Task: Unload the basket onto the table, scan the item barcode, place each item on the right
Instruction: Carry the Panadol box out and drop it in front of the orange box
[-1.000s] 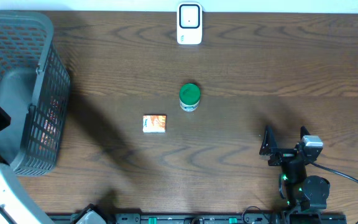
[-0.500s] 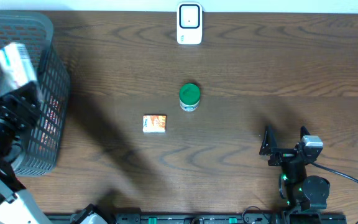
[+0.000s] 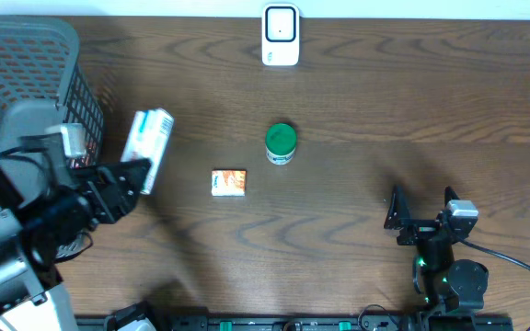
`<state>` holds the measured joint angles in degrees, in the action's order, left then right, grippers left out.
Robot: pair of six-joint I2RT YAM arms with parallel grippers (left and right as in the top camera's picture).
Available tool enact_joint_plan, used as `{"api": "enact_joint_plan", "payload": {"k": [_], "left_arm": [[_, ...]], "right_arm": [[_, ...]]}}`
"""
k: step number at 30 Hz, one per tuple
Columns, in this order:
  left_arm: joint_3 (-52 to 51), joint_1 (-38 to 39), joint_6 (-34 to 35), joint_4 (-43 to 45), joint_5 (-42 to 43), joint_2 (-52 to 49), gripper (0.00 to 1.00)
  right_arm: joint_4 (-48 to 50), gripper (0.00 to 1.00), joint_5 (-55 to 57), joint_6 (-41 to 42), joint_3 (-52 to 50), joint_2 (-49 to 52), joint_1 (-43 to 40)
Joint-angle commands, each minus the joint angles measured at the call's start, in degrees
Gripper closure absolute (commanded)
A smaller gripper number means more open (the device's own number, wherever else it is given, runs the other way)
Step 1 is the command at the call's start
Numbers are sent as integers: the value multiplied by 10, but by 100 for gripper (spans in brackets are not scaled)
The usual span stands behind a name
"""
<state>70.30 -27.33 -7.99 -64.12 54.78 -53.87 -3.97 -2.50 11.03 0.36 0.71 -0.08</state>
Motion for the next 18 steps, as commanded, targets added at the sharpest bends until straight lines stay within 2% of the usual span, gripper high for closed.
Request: {"api": "enact_joint_plan", "payload": {"k": [1, 11, 18], "left_arm": [[-35, 49, -17, 9, -80, 0, 44], [-213, 213, 104, 200, -172, -19, 44], [-243, 344, 156, 292, -283, -68, 44]], "right_arm": [[-2, 1, 5, -8, -1, -3, 3], [-2, 1, 5, -8, -1, -3, 3], [-2, 1, 5, -8, -1, -3, 3]]}}
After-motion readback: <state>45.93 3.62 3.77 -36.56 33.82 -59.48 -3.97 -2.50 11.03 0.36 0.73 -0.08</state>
